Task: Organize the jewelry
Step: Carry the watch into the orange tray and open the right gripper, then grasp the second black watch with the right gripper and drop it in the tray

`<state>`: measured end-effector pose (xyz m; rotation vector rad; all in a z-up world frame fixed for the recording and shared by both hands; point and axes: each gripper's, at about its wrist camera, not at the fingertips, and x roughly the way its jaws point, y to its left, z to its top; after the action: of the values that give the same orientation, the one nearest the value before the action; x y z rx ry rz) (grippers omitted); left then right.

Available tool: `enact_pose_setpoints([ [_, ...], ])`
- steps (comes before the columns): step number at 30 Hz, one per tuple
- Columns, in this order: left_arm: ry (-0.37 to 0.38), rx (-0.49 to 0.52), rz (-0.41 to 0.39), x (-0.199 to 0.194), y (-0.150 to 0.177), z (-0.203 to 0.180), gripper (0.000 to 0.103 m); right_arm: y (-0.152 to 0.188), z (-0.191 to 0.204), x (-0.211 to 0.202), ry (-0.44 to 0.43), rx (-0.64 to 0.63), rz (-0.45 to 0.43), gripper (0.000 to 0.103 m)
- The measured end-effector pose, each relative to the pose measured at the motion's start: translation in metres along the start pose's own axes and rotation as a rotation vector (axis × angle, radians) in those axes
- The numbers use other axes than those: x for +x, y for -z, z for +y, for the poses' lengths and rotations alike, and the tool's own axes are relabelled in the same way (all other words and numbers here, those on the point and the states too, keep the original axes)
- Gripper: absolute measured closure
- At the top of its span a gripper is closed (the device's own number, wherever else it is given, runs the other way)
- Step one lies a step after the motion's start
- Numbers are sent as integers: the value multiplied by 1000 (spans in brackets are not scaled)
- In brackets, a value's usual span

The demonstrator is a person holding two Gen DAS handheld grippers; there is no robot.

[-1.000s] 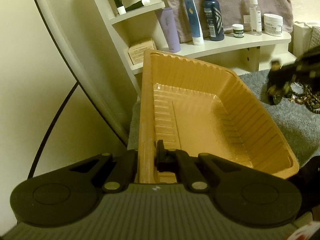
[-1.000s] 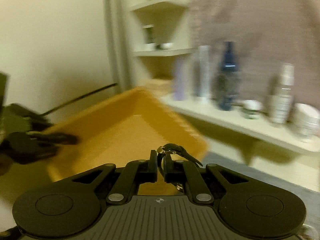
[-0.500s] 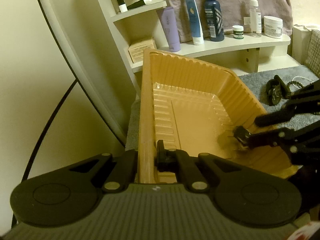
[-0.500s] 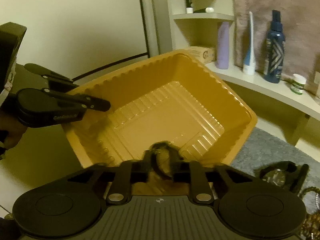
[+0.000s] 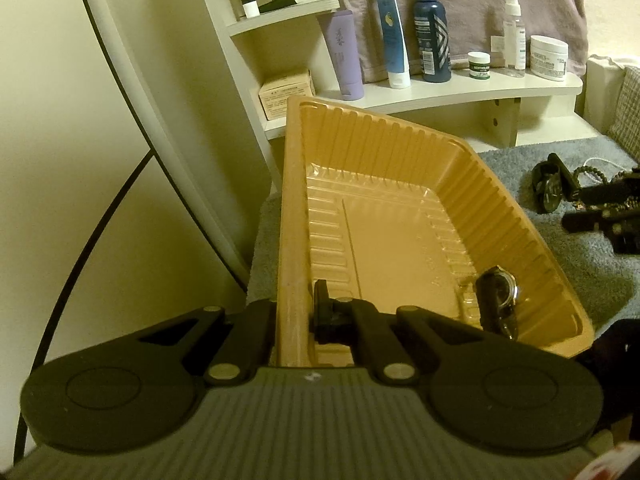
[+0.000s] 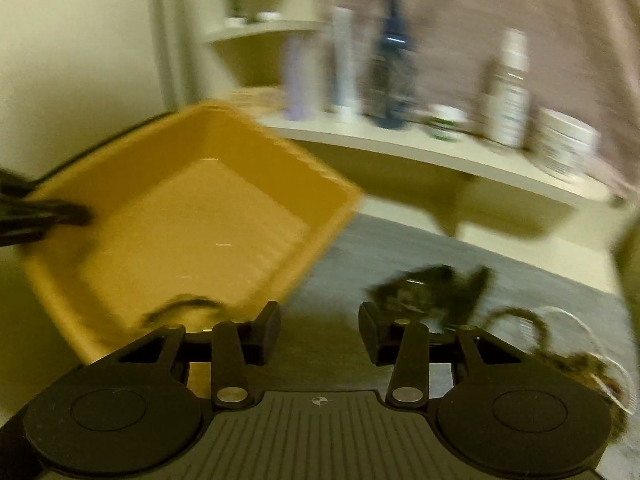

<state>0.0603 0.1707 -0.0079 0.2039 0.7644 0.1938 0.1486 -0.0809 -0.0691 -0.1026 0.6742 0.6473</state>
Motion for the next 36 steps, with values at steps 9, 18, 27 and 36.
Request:
enact_pose_setpoints([
  [9,1,-5,3,0,-1,0,101,-10,-20,23,114,22,5,28],
  [18,4,-12,8,1,0,1,101,-10,-9,58,185,-33,37,26],
  [27,23,-10,47,6,-4,5,101,-5,-3,74,234,-89,57,28],
  [36,39,13,99,9,-10,6,101,-4,-3,76,270,-124,50,46],
])
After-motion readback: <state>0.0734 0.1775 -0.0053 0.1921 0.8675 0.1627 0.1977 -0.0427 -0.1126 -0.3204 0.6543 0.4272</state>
